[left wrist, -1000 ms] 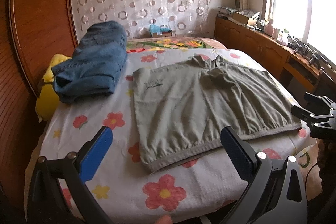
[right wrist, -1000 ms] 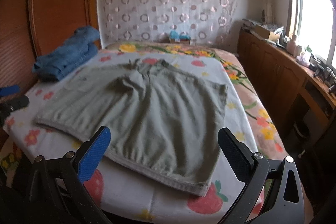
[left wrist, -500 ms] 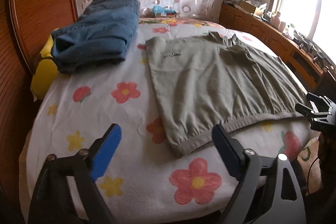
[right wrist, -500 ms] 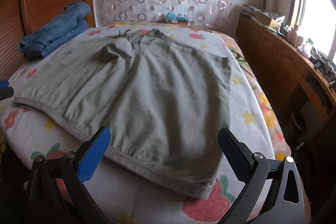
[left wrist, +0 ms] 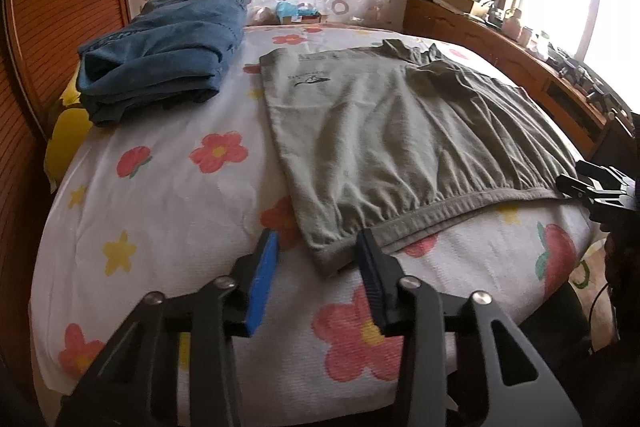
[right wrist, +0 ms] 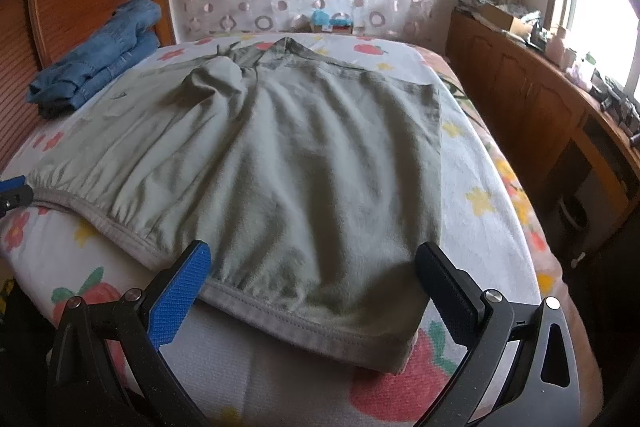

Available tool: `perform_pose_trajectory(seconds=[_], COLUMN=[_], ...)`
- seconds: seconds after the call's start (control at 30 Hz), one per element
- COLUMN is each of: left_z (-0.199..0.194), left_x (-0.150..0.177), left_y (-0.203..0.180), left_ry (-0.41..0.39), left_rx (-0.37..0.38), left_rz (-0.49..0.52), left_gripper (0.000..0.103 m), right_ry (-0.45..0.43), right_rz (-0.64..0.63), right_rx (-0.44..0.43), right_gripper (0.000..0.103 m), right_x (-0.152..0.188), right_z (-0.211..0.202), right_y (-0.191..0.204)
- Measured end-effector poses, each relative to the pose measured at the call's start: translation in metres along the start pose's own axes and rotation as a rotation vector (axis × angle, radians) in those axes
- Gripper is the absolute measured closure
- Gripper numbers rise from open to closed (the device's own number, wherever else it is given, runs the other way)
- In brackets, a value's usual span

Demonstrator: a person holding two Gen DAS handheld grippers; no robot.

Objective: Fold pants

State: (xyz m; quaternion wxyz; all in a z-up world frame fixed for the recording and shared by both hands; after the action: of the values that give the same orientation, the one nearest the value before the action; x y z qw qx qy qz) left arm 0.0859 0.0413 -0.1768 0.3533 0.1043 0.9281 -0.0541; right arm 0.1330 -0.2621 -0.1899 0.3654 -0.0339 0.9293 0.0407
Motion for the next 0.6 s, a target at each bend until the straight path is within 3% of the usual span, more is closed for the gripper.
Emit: perform_pose_trajectory(seconds=[0.2, 0.3, 0.6], left_z=[-0.001, -0.006, -0.025], left_x=[-0.006, -0.013, -0.053], left_y=[-0.009, -0.012, -0.046], left_ry=[-0.004, -0.026, -0.097], left_rx=[0.027, 0.055, 0.144], left_rz=[0.018, 0.005, 0.058], left_gripper=[0.098, 0.101, 0.102], right_ry=[-0.010, -0.005, -0.002], right_rz=[-0.032, -0.040, -0.049], right_rx=[-0.011, -0.031, -0.048], right_gripper=[0.000, 0.001, 0.019], right_x=[0.001, 0.001, -0.002], right_z=[-0.001, -0.001, -0.006], right_y=[0.000, 0.002, 0.001])
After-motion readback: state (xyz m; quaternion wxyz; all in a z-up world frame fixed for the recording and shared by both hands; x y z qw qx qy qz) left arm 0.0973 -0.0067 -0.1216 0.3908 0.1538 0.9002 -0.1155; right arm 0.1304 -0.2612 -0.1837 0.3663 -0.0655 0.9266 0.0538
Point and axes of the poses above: each gripper's, at about its wrist camera, not at the fingertips, and z roughly the way its jaws point, y to its left, x to its underside, the point moved 7 cm from there along z, roughly the way its jaws point, and after that the axes turned 6 degrees about z, right-handed, at the moved point
